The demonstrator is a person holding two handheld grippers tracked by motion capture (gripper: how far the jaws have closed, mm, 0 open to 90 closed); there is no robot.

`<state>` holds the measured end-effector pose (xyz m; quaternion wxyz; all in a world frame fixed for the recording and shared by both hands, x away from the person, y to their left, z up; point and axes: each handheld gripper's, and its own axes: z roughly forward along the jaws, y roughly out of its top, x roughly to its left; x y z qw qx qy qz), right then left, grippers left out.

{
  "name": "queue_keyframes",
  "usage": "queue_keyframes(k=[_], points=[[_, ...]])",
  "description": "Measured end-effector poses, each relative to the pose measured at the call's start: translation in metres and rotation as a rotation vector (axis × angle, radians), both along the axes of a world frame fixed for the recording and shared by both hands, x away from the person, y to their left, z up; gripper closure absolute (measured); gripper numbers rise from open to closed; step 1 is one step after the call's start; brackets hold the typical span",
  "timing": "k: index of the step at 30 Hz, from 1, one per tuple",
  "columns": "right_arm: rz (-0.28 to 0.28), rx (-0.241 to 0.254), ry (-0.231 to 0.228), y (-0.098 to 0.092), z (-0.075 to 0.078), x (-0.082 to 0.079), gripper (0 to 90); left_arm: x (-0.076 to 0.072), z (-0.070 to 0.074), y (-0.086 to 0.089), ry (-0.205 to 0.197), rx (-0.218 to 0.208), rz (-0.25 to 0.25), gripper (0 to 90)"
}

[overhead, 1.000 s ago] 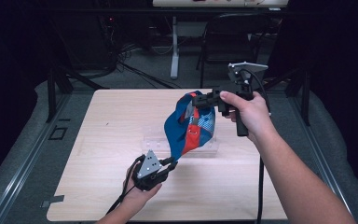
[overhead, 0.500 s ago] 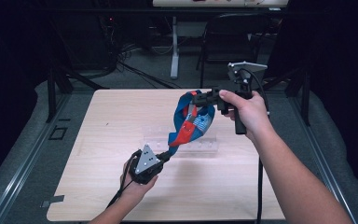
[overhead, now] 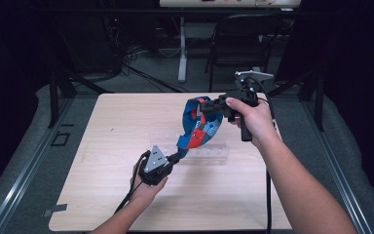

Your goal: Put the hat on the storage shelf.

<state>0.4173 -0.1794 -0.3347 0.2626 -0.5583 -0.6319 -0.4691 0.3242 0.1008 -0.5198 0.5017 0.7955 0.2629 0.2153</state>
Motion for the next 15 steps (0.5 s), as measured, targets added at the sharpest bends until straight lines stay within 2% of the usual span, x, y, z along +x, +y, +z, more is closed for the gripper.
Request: queue_keyframes(k=[12,15], points=[[0.0,-0.01,0.024,0.004,-0.014,0.005,78.4,0.014,-0.014,0.005,0.036,-0.004,-0.003,87.9],[0.002,-0.015,0.028,0.002,-0.018,0.006,78.4,0.015,-0.015,0.004,0.041,0.006,-0.004,87.8]])
